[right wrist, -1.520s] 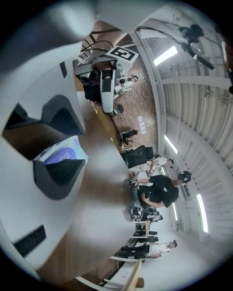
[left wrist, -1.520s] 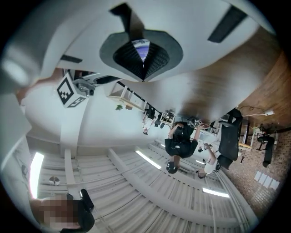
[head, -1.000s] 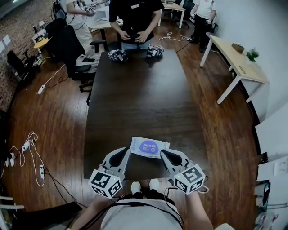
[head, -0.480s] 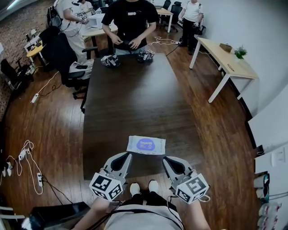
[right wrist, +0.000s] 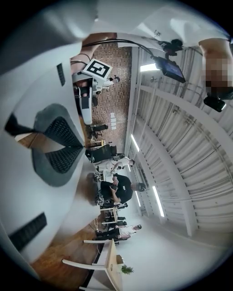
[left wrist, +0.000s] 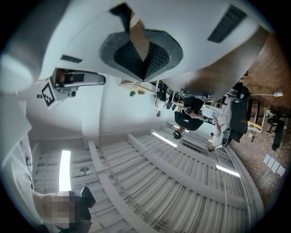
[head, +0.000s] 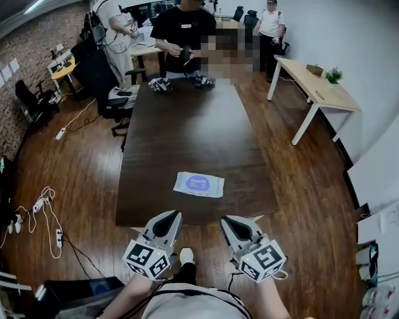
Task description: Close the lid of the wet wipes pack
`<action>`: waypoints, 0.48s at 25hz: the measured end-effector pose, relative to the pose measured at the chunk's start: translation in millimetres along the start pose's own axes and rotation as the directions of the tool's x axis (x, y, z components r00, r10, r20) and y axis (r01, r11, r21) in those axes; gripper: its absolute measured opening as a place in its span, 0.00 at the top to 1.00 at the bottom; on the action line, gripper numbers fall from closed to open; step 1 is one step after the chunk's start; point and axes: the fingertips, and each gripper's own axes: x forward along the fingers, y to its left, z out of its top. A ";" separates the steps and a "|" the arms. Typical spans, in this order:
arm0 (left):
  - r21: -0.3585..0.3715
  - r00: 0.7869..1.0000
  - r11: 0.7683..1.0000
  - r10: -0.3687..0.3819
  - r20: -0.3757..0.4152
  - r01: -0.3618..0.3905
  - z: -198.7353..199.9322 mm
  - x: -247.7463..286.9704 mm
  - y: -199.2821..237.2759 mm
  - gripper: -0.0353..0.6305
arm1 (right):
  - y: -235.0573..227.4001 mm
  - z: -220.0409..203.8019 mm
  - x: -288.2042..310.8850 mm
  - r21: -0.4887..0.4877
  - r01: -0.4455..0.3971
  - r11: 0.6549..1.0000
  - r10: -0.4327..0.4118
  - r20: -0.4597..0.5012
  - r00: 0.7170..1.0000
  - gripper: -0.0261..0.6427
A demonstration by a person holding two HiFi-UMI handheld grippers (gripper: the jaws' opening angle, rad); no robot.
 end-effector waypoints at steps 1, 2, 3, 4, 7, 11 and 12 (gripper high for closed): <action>0.006 1.000 1.000 0.010 0.003 -0.010 -4.5 -9.2 -13.4 0.94 | 5.3 -2.1 -13.5 -0.001 0.004 1.000 -0.004 0.013 1.000 0.95; 0.012 1.000 1.000 0.019 0.005 -0.019 -9.4 -18.0 -27.2 0.94 | 10.4 -4.3 -27.4 -0.002 0.010 1.000 -0.010 0.027 1.000 0.95; 0.015 1.000 0.999 0.029 0.008 -0.030 -14.3 -26.8 -41.1 0.94 | 15.6 -6.7 -41.3 -0.002 0.014 1.000 -0.013 0.040 0.999 0.95; 0.014 0.999 0.999 0.040 0.011 -0.040 -19.1 -35.9 -54.5 0.94 | 21.5 -9.1 -54.9 0.000 0.014 1.000 -0.014 0.050 0.999 0.95; -0.011 0.998 0.998 0.065 0.015 -0.065 -31.5 -66.0 -91.5 0.94 | 43.4 -15.5 -93.1 0.012 0.001 1.000 -0.001 0.064 0.998 0.95; -0.019 0.995 0.995 0.095 -0.010 -0.095 -42.4 -107.2 -129.7 0.94 | 67.6 -19.2 -135.4 0.017 -0.005 1.000 0.003 0.081 0.997 0.95; -0.019 0.995 0.995 0.101 -0.012 -0.101 -46.1 -115.3 -135.3 0.94 | 71.0 -19.6 -143.3 0.022 -0.004 1.000 0.002 0.087 0.996 0.95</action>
